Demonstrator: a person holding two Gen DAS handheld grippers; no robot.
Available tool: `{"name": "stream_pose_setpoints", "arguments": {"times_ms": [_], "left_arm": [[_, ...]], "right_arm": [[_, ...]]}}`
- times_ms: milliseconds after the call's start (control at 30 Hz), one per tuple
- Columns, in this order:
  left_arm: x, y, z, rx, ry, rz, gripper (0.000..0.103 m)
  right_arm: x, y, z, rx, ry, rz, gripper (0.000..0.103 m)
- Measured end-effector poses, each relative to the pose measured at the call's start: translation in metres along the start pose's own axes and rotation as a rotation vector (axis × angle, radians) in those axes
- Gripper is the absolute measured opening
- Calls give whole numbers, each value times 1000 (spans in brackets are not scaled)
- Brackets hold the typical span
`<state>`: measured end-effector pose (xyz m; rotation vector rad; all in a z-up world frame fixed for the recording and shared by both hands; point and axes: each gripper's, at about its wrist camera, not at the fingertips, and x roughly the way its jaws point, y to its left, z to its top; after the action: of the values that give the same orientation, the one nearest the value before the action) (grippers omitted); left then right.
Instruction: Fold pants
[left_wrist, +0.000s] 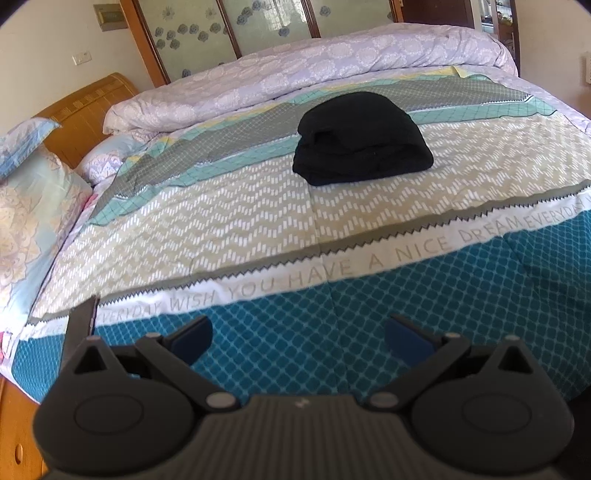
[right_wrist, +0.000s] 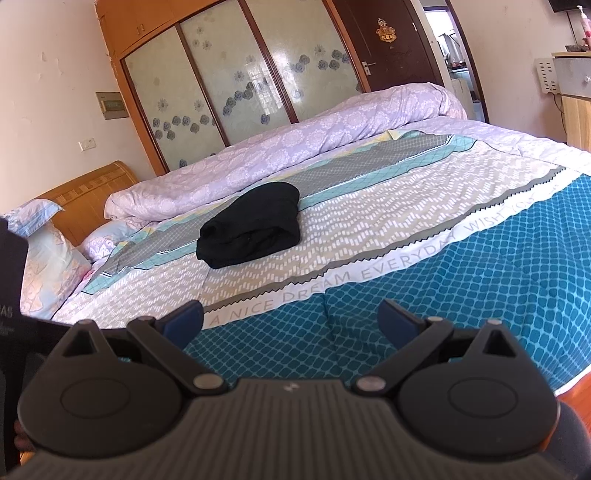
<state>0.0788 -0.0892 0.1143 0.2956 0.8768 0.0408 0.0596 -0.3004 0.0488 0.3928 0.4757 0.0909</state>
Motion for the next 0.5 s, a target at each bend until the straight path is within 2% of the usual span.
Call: {"name": "stream_pose_setpoints", "arguments": {"times_ms": [267,500], "left_arm": [[-4,-7,26,20,-55,7,103],[3,-14,37,36,-58,4,103]], "right_arm": [[0,-5,4,7,-15,-17,101],[1,-14,6,20,-18,-39,101]]}}
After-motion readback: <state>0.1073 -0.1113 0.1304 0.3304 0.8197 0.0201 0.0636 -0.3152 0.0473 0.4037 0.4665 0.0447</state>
